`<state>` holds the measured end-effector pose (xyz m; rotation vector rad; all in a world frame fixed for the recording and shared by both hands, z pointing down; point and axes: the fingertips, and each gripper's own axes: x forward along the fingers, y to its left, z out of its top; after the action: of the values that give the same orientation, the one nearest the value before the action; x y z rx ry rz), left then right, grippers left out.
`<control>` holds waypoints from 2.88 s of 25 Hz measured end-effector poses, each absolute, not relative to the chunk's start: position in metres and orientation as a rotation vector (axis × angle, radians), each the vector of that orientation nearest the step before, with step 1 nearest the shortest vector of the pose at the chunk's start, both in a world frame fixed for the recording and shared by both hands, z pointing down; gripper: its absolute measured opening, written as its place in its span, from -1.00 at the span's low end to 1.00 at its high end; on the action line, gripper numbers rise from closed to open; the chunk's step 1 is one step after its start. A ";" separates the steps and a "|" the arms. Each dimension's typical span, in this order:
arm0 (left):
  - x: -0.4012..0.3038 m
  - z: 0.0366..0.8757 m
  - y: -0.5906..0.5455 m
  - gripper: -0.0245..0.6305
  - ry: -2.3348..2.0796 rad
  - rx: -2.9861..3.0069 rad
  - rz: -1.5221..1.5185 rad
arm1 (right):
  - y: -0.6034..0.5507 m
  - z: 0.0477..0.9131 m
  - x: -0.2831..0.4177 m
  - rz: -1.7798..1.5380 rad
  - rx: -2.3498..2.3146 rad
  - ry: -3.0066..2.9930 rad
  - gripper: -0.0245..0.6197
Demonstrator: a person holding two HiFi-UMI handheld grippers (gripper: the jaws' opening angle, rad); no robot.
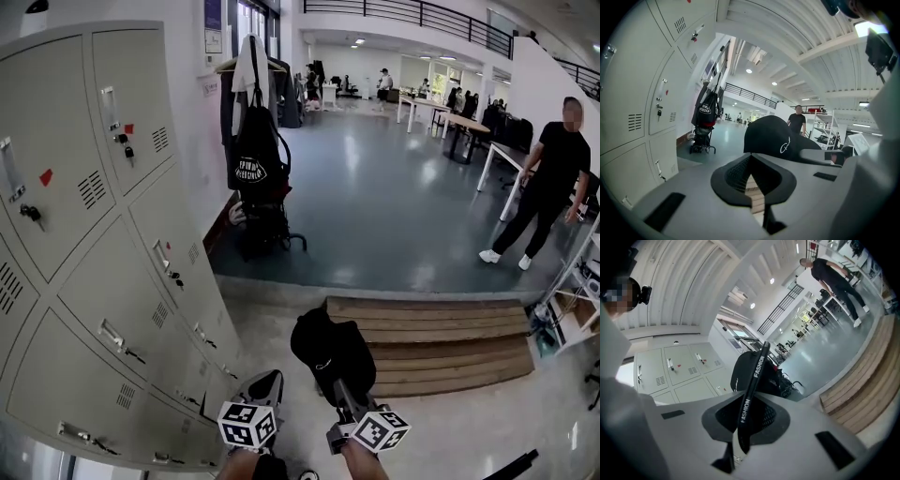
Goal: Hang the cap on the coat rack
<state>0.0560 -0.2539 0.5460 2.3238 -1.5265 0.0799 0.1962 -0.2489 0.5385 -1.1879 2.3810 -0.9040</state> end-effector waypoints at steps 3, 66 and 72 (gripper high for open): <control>0.049 0.548 -0.279 -0.91 -1.527 2.324 0.083 | -0.271 0.544 0.190 -0.920 -1.190 2.383 -0.86; -0.062 0.447 -0.923 -0.91 -1.627 2.479 -0.016 | -0.907 0.468 0.083 -0.692 -1.086 2.404 -0.87; -0.044 0.435 -0.978 -0.91 -1.643 2.489 -0.013 | -0.962 0.452 0.101 -0.660 -1.053 2.418 -0.87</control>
<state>-0.0442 -0.9783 0.4349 2.4895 -1.6425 -0.0135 0.1008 -0.9618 0.4519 -1.0527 2.4181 -0.6597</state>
